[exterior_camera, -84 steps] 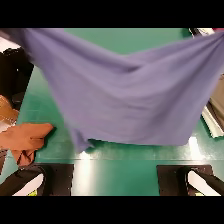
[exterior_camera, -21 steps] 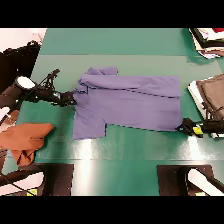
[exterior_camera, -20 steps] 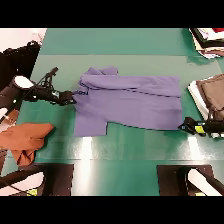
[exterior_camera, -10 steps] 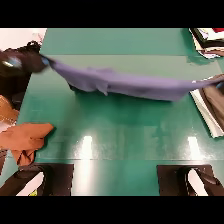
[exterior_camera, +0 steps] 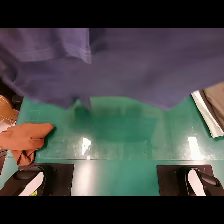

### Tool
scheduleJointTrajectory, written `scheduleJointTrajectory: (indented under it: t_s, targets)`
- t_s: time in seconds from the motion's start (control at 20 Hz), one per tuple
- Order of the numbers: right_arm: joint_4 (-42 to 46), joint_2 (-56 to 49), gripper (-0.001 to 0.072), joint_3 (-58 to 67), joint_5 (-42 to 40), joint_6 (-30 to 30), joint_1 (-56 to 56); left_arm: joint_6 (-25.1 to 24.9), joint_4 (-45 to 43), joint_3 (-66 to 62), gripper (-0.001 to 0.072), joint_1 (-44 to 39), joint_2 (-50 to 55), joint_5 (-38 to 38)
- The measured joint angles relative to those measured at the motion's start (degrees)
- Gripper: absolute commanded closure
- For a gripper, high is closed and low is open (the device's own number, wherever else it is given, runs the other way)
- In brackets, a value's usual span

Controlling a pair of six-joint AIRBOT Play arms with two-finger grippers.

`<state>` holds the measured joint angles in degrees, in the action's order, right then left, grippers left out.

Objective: Fold the shirts.

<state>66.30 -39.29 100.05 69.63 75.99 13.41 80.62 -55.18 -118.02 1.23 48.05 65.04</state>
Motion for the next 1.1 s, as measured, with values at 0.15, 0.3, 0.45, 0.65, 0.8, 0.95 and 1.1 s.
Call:
scheduleJointTrajectory:
  t_s: [0.15,0.3,0.45,0.65,0.8,0.95,1.1]
  targets:
    - [1.3,-5.6,0.0698,7.0,5.4,1.4,0.0,1.0,-0.9,1.2,0.0682,0.0,0.8,-0.1]
    - [2.0,-13.8,0.0698,10.3,11.3,2.6,-1.3,1.6,-1.3,7.8,0.0682,-0.1,4.5,1.4]
    - [2.8,-23.4,0.0699,8.1,14.8,3.1,-4.8,1.7,-1.8,16.1,0.0682,-0.1,11.4,3.2]
    - [3.1,-37.2,0.0699,1.9,15.3,3.7,-8.4,1.7,-1.8,24.3,0.0682,0.0,24.9,4.2]
    - [2.9,-46.9,0.0699,-0.4,12.2,4.3,-9.4,1.6,-1.6,26.0,0.0682,-0.1,35.3,1.6]
    - [2.8,-53.2,0.0699,-1.3,7.1,4.5,-9.8,0.7,-1.4,24.3,0.0682,-0.1,43.1,-3.4]
    - [2.7,-55.5,0.0699,-1.7,3.7,4.5,-10.1,0.0,-1.4,22.0,0.0681,-0.1,46.5,-6.6]
